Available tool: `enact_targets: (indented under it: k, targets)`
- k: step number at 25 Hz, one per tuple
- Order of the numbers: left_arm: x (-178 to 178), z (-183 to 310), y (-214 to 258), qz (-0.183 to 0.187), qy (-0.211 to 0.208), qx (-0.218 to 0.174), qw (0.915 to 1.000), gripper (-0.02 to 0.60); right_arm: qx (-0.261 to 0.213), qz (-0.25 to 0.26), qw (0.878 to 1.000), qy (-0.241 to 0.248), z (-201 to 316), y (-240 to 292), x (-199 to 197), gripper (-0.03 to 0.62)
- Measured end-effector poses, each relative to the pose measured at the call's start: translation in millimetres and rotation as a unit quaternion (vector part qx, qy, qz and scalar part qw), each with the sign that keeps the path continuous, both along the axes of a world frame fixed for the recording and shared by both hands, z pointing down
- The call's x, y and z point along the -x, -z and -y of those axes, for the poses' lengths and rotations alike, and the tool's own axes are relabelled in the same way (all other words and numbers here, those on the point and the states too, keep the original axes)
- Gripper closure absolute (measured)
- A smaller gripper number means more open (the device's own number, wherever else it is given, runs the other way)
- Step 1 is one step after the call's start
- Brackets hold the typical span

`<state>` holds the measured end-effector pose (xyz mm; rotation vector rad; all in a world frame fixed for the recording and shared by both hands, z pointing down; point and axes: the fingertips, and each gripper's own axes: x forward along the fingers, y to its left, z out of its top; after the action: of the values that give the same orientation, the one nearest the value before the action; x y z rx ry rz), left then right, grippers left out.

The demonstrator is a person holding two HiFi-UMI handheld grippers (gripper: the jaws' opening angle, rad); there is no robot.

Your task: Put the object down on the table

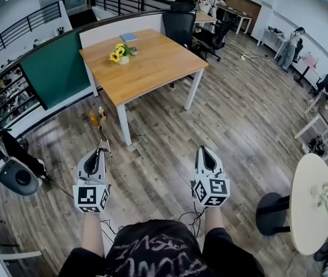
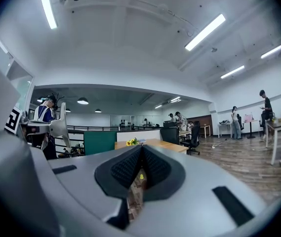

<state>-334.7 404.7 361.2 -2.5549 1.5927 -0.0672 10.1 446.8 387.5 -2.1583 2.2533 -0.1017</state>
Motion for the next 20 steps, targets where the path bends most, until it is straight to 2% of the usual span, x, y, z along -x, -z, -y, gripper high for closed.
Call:
enact_targets:
  k: [11, 20]
  targets:
    - [19, -2, -6, -0.009, -0.023, 0.0, 0.9997, 0.566, -0.006, -0.009, 1.0, -0.022, -11, 1, 19, 0.589]
    - [-1, 27, -11, 0.0, -0.03, 0.007, 0.9995, 0.566, -0.005, -0.017, 0.999, -0.03, 18, -1, 1, 0.589]
